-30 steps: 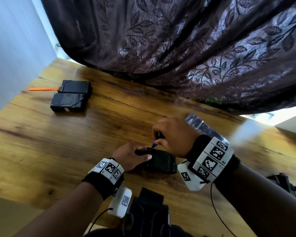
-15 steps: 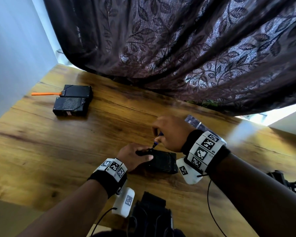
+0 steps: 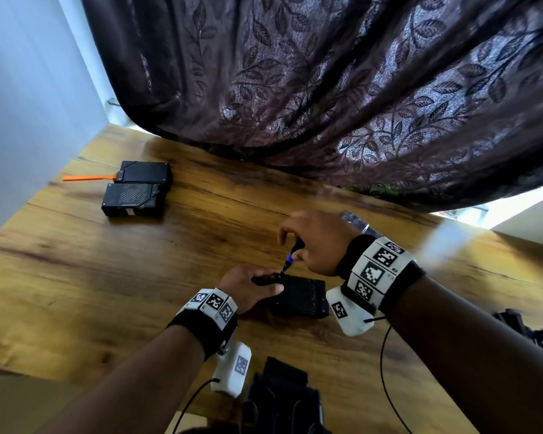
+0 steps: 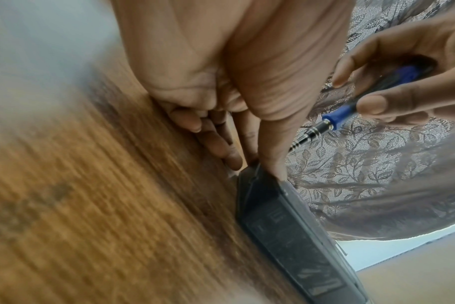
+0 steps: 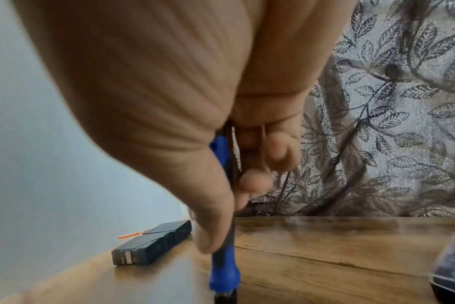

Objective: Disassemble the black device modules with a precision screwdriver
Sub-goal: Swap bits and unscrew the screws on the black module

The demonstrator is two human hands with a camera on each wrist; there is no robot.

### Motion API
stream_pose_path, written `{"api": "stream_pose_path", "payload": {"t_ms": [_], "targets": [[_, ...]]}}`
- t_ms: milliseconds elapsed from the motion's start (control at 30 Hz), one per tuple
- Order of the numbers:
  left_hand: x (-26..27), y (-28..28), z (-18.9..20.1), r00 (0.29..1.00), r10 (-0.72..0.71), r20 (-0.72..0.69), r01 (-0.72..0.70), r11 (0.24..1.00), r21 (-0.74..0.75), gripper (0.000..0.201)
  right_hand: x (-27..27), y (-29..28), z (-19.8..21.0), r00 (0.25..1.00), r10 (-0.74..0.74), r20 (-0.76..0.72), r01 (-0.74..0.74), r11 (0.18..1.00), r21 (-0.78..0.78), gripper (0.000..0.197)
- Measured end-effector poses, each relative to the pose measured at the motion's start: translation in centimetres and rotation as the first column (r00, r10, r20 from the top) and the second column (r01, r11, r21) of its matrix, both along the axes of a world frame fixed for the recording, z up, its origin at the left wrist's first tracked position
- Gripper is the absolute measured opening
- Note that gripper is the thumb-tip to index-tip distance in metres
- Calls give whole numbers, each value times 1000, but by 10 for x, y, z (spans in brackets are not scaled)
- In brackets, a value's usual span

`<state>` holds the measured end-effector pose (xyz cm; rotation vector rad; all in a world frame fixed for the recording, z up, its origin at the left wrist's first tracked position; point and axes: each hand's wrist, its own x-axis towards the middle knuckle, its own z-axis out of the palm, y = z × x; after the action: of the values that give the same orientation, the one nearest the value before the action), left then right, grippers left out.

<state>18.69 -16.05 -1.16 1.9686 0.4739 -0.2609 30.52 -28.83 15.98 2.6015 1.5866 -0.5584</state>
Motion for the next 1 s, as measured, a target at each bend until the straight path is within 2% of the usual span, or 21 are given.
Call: {"api": "stream_pose_path", "payload": {"t_ms": [67,100,233,300,467,633,833,933,1000], "targets": [[0,0,0,1000,2,3,-2,1000,3,49,-1,0,-1,999,-26,43,28,999,-27,13],[0,0,0,1000,1,8,-1,1000,3,49,0,-1,-1,996,-44,72,47,998,-44,14],[0,0,-2,1000,1,6,-1,1000,-21,46,1,-3,-3,984,-74,161,94,989,-117,35],[0,0,-3,1000,4,7,-4,1000,-14,47,0,-5,-3,987,-58,147,75,991,-114,33],[0,1,-7,1000,18,5,-18,1000,1,49,-3,-5,-2,1000,-11,4,11,1000,-17,30],[0,0,-6,1000,18,15,-18,1000,15,50,-6,1,-2,998,2,62,-2,1000,1,7],[-1,0,-1,1000,7,12,-7,1000,15,52,-6,7,-1,988,-6,153,24,993,-115,30],[-1,-1,1,1000,4,13,-4,1000,22,50,-8,5,-1,996,1,93,6,997,-76,26],[-2,-1,3,1000,19,16,-20,1000,15,49,-8,5,0,999,21,34,-19,999,-41,34]]}}
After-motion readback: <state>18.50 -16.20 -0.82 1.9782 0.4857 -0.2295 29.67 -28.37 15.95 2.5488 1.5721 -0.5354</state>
